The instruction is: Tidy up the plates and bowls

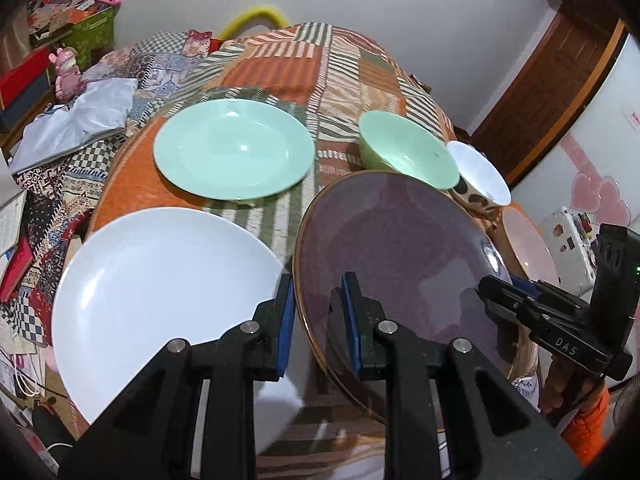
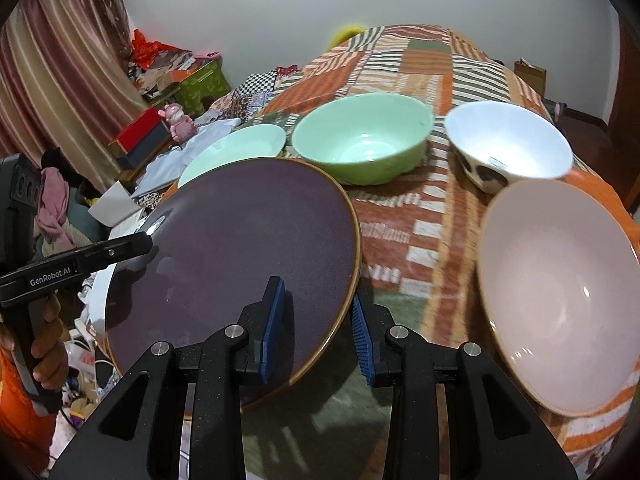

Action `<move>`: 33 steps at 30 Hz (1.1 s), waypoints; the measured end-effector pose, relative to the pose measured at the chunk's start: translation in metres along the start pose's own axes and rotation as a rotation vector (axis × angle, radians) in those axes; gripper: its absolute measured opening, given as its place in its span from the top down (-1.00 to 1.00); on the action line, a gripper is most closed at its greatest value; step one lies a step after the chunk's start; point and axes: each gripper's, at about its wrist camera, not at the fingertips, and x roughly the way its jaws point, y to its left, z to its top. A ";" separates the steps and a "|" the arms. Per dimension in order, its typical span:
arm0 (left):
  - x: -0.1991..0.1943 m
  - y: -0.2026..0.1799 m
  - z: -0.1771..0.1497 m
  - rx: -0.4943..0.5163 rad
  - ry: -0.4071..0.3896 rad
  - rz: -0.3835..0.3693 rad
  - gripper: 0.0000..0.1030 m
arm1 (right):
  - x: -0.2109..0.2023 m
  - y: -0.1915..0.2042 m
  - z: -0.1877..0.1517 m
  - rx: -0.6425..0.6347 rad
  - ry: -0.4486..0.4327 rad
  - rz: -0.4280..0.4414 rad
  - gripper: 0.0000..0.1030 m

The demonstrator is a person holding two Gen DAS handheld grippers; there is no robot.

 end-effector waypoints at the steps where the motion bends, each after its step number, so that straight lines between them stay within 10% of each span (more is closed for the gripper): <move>1: 0.001 -0.002 -0.001 0.002 0.003 -0.002 0.57 | -0.001 -0.003 -0.002 0.005 0.001 -0.002 0.42; 33: 0.058 -0.021 -0.013 0.027 0.122 -0.007 0.57 | -0.001 -0.027 -0.024 0.084 0.018 -0.084 0.42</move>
